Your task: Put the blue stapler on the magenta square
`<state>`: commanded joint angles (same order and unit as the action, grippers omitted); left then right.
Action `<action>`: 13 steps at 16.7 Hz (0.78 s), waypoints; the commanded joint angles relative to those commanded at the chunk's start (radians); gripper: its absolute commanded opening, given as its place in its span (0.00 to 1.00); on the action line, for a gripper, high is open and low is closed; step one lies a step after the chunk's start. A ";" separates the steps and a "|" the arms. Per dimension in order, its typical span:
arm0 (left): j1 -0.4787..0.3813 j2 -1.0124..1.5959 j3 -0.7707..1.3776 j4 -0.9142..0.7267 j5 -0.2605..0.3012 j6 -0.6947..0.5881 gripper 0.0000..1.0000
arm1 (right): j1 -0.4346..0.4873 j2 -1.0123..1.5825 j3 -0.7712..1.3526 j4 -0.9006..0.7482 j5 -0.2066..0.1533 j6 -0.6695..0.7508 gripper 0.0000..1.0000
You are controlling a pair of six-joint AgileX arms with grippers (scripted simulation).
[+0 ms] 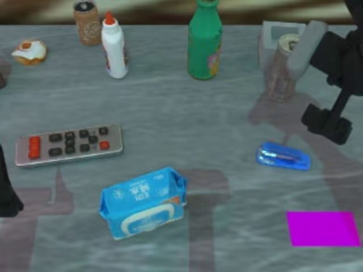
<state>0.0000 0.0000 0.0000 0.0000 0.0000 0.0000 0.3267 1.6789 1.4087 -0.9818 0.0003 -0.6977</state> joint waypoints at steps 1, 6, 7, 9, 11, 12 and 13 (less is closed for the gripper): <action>0.000 0.000 0.000 0.000 0.000 0.000 1.00 | 0.018 0.084 0.074 -0.050 0.000 -0.037 1.00; 0.000 0.000 0.000 0.000 0.000 0.000 1.00 | 0.086 0.406 0.378 -0.235 0.000 -0.181 1.00; 0.000 0.000 0.000 0.000 0.000 0.000 1.00 | 0.095 0.447 0.419 -0.258 0.001 -0.199 1.00; 0.000 0.000 0.000 0.000 0.000 0.000 1.00 | 0.106 0.496 0.469 -0.286 0.002 -0.223 1.00; 0.000 0.000 0.000 0.000 0.000 0.000 1.00 | 0.108 0.506 0.479 -0.292 0.002 -0.228 1.00; 0.000 0.000 0.000 0.000 0.000 0.000 1.00 | 0.108 0.506 0.479 -0.292 0.002 -0.228 1.00; 0.000 0.000 0.000 0.000 0.000 0.000 1.00 | 0.108 0.506 0.479 -0.292 0.002 -0.228 1.00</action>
<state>0.0000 0.0000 0.0000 0.0000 0.0000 0.0000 0.4349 2.1846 1.8873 -1.2735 0.0020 -0.9258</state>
